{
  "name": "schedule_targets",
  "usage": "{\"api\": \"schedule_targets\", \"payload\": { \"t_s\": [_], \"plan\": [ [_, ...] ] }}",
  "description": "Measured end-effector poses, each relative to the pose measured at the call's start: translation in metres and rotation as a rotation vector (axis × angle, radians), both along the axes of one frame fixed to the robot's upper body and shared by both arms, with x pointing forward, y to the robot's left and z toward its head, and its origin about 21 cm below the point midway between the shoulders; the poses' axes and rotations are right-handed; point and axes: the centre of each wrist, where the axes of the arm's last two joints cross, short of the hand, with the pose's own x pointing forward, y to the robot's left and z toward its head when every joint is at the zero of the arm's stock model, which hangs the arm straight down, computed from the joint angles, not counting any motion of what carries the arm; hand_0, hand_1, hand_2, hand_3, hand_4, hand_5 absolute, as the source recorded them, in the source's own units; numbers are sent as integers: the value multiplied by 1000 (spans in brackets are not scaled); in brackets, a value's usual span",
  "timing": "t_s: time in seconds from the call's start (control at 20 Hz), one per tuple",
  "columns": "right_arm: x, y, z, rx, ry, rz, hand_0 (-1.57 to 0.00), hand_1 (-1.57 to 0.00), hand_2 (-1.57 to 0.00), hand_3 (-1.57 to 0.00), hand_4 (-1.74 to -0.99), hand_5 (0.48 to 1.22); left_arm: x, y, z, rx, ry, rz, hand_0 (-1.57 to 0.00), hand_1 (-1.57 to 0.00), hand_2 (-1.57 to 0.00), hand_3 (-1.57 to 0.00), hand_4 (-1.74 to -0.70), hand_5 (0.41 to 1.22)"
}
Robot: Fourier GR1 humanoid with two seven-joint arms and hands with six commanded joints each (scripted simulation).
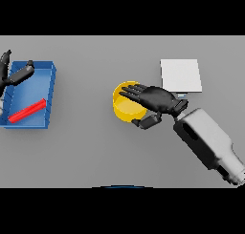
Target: Pick up the red beaker and tilt it to pour out 1 green nut into yellow bowl. Pick up the yellow bowl and place it on the metallic measuring scale.
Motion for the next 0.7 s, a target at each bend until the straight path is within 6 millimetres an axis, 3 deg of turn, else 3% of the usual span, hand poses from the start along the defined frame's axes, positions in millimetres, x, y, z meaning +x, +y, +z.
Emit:
{"api": "schedule_targets", "payload": {
  "t_s": [0.2, 0.45, 0.7],
  "plan": [
    [4, 4, -14, -60, 51, 28, 1, 1, 1, 1, -1270, 678, 0, 2, 6, 8, -5, -12, 1, 1, 1, 1, -795, 734],
    [13, 11, -13, -138, 76, 39, 1, 1, 1, 1, -1303, 674, -2, 1, 2, 0, -3, -14, 1, 1, 1, 1, -799, 738],
    [15, 23, -16, -207, 86, 58, 1, 1, -4, -11, -1308, 729, 2, 8, 5, 9, -3, -5, 1, 1, 1, 1, -793, 729]
  ]
}}
